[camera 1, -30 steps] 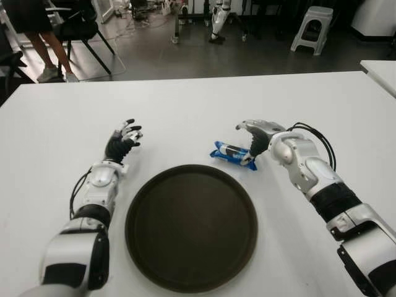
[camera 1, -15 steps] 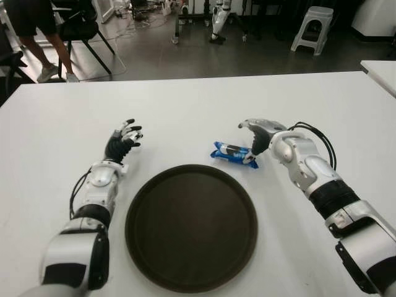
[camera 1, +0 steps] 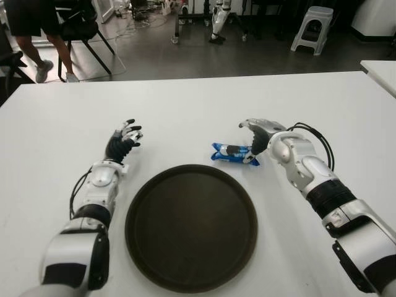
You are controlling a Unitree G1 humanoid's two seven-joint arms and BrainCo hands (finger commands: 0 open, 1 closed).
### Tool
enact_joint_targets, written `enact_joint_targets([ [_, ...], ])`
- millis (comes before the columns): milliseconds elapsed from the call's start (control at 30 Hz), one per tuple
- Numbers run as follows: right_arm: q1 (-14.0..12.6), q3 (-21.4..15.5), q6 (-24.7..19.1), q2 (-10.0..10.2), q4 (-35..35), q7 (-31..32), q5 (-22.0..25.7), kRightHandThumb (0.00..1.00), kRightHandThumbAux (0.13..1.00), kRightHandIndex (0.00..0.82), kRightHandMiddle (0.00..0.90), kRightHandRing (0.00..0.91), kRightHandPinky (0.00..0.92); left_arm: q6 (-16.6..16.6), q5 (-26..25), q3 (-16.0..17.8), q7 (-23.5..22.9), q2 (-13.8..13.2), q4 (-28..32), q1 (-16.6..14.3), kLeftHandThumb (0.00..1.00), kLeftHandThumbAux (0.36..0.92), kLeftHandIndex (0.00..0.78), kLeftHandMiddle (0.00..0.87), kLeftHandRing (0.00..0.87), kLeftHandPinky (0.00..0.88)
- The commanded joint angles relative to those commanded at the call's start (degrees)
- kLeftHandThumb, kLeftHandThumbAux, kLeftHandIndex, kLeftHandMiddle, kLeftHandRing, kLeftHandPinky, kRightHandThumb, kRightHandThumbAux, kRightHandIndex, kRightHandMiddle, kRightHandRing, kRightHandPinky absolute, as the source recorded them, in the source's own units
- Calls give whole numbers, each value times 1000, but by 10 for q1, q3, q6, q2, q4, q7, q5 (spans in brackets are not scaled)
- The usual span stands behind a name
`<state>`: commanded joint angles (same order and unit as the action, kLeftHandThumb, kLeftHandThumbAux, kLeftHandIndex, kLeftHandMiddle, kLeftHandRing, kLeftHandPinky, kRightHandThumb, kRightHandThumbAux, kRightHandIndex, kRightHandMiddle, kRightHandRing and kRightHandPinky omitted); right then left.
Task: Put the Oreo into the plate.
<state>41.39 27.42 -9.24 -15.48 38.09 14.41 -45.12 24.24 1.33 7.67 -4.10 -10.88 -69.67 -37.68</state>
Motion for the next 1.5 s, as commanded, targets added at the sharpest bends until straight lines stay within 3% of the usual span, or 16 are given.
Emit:
enact_joint_targets([
  [900,15,6,6,20,58,-45,10,0,828,65,37,38,80,1,10,-7,17,1,-9,-4,90,580,143,227,245,276],
  [1500,21,22,-8,21,57,-41,9,0,821,75,46,44,91,9,27,-19,43,3,-16,-7,84,626,153,236,255,292],
])
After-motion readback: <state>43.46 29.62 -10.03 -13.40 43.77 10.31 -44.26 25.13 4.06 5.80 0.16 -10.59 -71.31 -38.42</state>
